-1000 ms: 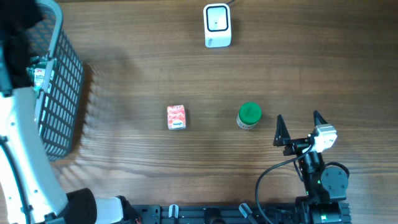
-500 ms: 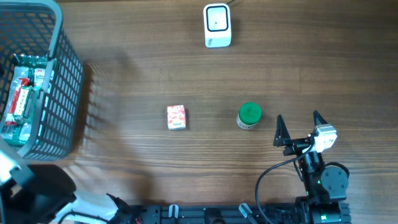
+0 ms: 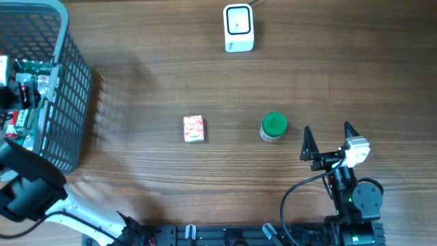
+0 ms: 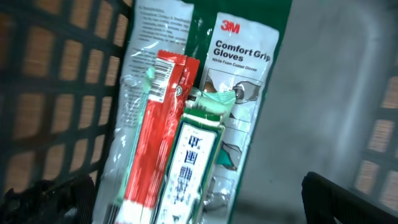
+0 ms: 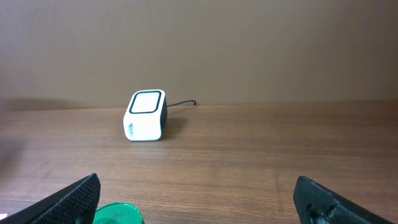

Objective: Scan the item barcode
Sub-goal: 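Reach the left gripper into the basket toward the gloves pack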

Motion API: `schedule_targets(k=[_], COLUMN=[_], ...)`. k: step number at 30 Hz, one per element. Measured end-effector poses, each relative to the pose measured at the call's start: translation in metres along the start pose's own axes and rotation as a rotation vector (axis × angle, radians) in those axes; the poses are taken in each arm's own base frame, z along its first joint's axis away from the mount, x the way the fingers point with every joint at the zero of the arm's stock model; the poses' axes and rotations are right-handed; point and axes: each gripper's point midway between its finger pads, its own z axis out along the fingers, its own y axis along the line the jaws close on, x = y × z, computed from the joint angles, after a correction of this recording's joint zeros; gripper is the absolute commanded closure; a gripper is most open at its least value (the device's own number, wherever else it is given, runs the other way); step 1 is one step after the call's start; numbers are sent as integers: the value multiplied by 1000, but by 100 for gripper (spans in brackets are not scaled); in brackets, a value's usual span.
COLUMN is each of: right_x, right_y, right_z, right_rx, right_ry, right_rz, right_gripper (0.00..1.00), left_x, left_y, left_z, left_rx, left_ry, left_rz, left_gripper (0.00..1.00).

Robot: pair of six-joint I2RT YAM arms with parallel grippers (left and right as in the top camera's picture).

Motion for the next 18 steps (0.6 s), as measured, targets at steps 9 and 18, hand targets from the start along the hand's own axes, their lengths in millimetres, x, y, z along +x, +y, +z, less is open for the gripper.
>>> schedule_targets(k=[9,18], right_x=[0,0], right_y=[0,0], right_z=[0,0], right_rx=[0,0], right_ry=[0,0], right_rz=[0,0], right_gripper=[0,0], left_x=[14,18], left_y=[-3,4], left_z=[46,63], left_rx=[49,50], left_ry=[69,74], left_rz=[55,60], left_gripper=[0,0])
